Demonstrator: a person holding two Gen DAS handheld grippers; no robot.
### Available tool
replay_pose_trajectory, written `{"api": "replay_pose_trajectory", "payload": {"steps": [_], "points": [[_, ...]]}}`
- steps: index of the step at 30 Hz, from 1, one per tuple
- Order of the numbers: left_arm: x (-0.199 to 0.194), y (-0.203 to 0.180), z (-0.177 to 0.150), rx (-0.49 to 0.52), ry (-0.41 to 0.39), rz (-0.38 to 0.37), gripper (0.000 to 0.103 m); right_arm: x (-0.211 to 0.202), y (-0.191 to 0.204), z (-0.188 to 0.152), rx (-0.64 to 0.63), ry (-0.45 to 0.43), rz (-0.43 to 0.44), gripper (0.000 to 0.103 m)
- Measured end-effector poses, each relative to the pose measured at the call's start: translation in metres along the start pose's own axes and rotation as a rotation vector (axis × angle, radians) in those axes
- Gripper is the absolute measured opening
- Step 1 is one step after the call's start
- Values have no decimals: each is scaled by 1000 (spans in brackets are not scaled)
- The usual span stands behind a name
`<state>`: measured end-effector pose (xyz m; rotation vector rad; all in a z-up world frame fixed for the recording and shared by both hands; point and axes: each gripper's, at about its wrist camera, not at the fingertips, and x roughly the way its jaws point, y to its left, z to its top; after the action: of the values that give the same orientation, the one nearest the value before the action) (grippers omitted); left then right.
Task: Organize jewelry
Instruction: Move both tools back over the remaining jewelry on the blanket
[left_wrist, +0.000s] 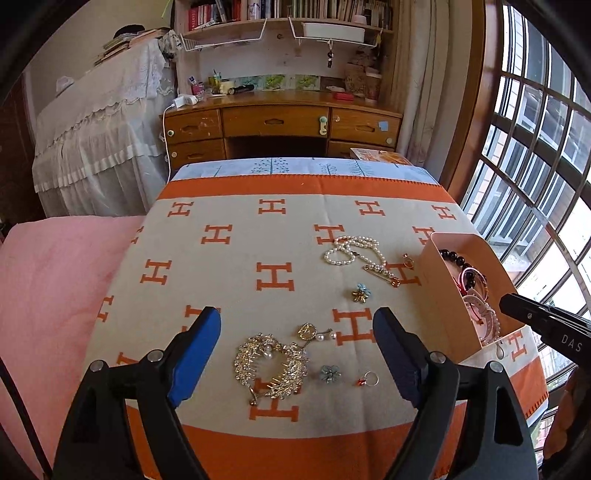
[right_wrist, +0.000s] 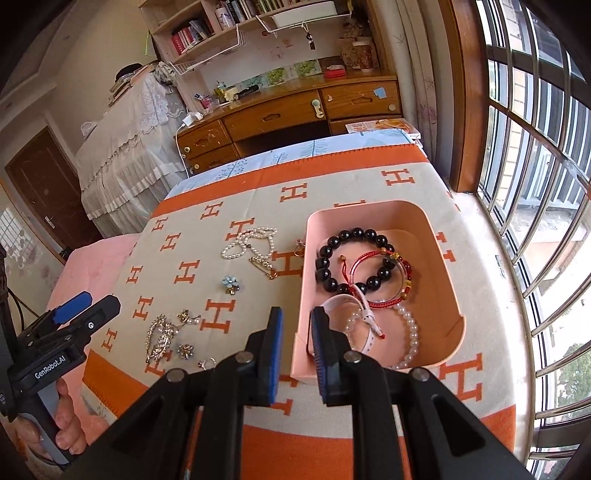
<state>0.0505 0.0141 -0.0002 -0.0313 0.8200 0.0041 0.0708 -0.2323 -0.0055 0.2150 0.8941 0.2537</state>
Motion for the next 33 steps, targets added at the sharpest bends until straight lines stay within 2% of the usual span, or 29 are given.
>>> {"api": "replay_pose_trajectory", "payload": {"steps": [8, 9, 11, 13, 19, 24, 28, 33], "points": [[-9, 47, -8, -63, 0, 63, 83, 8, 26, -8, -41, 16, 59, 17], [-8, 53, -10, -72, 6, 69, 83, 11, 29, -9, -48, 24, 68, 19], [-4, 63, -15, -86, 26, 66, 83, 17, 40, -12, -73, 36, 85, 34], [3, 68, -22, -88, 59, 42, 83, 22, 49, -15, -109, 41, 98, 38], [26, 69, -49, -53, 159, -35, 83, 45, 80, -28, -222, 107, 171, 38], [36, 68, -63, -35, 194, -56, 83, 67, 105, -39, -321, 173, 225, 38], [41, 70, -66, -41, 202, -71, 83, 84, 119, -45, -392, 214, 222, 38], [47, 76, -68, -60, 220, -89, 83, 99, 134, -50, -481, 227, 176, 38]]}}
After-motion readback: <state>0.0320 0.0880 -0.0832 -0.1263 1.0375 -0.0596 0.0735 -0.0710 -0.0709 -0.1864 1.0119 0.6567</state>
